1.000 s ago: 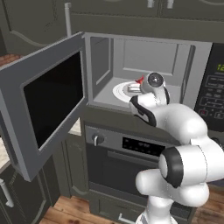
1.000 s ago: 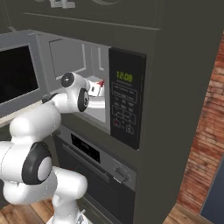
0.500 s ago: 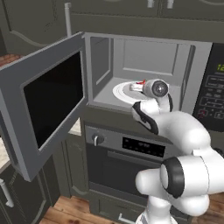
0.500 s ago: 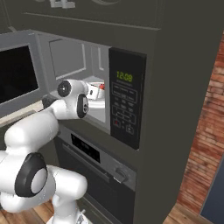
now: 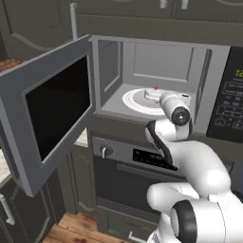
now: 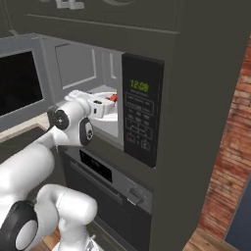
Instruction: Transport the fish from the fridge to the microwave and turn on the microwave.
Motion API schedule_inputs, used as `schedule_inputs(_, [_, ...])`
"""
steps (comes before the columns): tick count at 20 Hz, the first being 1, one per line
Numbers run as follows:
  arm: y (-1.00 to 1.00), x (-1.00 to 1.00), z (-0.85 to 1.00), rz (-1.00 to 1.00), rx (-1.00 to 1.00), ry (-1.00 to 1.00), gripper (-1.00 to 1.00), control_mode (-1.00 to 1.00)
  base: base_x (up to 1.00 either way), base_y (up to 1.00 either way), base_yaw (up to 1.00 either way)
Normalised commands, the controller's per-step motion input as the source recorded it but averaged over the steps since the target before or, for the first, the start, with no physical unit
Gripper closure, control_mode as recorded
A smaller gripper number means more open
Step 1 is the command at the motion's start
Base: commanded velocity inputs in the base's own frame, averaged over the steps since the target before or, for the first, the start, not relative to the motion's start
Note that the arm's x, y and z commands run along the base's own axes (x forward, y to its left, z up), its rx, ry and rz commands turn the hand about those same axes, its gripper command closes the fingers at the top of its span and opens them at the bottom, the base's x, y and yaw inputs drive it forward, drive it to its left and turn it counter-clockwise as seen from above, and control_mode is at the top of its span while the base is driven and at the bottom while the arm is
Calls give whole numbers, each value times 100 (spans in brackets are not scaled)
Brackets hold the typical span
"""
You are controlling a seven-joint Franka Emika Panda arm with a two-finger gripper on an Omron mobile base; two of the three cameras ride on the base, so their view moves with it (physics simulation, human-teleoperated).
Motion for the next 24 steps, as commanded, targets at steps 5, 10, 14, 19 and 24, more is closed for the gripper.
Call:
schedule_inputs(5, [26,-31,67,-2,-1,-13,-100,-100,0,0,0])
schedule_inputs(10, [14,-36,34,-7,0,14,-100,-100,0,0,0])
schedule_inputs(14, [4,-46,9,-8,0,47,-100,-100,0,0,0])
schedule_inputs(19, [0,-69,13,-9,0,41,-100,-100,0,0,0])
schedule_inputs(24, [0,-64,36,-5,-3,20,-100,-100,0,0,0])
